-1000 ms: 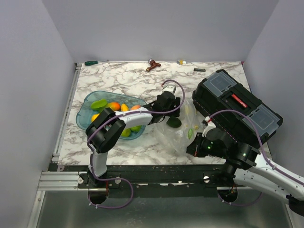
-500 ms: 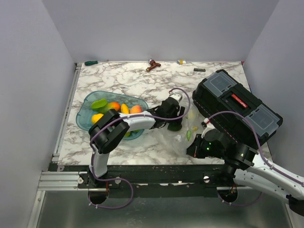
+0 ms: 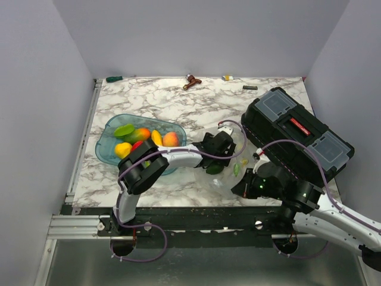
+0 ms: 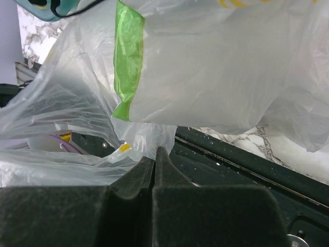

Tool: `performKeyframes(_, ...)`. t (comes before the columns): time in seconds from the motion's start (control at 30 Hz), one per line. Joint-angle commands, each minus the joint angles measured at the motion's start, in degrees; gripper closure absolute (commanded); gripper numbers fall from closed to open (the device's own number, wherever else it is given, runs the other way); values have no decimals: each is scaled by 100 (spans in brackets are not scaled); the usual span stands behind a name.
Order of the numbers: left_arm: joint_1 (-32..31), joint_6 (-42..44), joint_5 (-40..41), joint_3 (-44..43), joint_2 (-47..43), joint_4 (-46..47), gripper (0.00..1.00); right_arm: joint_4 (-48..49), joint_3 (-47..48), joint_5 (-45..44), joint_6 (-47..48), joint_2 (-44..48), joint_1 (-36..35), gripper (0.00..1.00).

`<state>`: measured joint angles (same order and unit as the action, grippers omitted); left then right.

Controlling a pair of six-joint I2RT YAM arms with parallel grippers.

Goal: Take the fake fruits out of the plastic bag
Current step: Take out the fake fruit from the plastic bag.

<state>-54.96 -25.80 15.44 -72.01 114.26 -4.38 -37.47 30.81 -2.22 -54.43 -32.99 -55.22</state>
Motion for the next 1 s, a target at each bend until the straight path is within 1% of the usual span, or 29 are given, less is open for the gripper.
performKeyframes(0.0,-138,12,162,319,-200,-414,11,-94,11,-81,-16,102,-7,99)
performKeyframes(0.13,-172,59,214,609,-615,-441,6,-129,-13,-69,10,84,-6,99)
performKeyframes(0.17,-188,118,217,663,-698,-449,2,-126,-19,-70,16,76,-9,99)
performKeyframes(0.2,-212,187,203,713,-798,-456,1,-120,-27,-71,14,83,-8,99)
performKeyframes(0.3,-269,358,109,822,-1043,-523,1,-69,-40,-44,11,100,-7,99)
performKeyframes(0.47,-304,567,-319,1113,-1574,-480,1,-32,-78,-16,-6,134,-6,99)
performKeyframes(0.6,-339,779,-352,1299,-1969,-458,1,6,-99,5,-15,144,-11,99)
performKeyframes(0.67,-349,952,-496,1408,-2124,-366,1,46,-125,24,-9,131,-10,99)
performKeyframes(0.77,-396,1148,-654,1553,-2253,-214,10,137,-146,77,2,71,-6,99)
performKeyframes(0.87,-419,1200,-683,1538,-2137,-277,18,192,-145,109,23,-13,-6,99)
performKeyframes(0.97,-453,1179,-640,1547,-1993,-326,22,206,-127,110,26,-34,-11,99)
